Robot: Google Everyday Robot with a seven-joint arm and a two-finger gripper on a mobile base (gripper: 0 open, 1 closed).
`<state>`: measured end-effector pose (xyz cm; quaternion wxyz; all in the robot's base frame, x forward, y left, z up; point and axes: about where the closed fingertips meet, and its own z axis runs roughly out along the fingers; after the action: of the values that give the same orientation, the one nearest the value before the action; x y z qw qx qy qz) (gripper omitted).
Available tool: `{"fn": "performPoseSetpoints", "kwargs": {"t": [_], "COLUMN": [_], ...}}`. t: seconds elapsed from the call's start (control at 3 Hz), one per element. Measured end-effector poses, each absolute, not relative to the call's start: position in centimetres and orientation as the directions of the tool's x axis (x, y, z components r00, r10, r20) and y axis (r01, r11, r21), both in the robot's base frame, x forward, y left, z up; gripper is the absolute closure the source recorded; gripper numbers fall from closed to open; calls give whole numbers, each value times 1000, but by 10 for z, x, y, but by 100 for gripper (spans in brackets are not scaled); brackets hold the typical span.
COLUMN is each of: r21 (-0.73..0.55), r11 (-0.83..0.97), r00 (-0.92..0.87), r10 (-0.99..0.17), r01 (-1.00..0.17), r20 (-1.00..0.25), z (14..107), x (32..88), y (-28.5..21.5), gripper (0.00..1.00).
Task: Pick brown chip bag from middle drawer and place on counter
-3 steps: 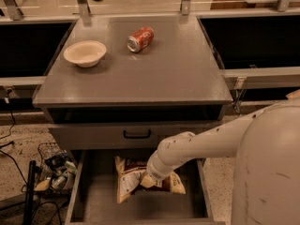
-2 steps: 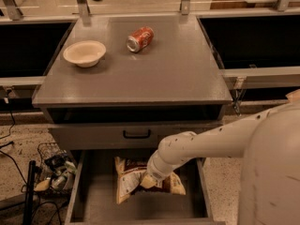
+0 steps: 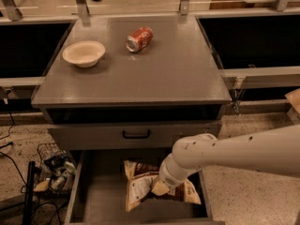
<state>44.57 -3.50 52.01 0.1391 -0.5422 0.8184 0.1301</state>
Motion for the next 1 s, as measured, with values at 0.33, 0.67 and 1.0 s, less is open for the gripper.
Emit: {"fn": "performPoseSetpoints", "kwargs": {"t": [0.33,0.67,1.0], "r21": [59,89,61], "r11": [378,405,437], "r00": [-371,-409,-431], "r10": [-851,-840,-840], "r01": [-924,-910,-897], "r20": [-370,-357,-331], "z": [522,516,537], "x": [447,452,453], "y": [-35,-45,-66], "gripper": [100,100,100]}}
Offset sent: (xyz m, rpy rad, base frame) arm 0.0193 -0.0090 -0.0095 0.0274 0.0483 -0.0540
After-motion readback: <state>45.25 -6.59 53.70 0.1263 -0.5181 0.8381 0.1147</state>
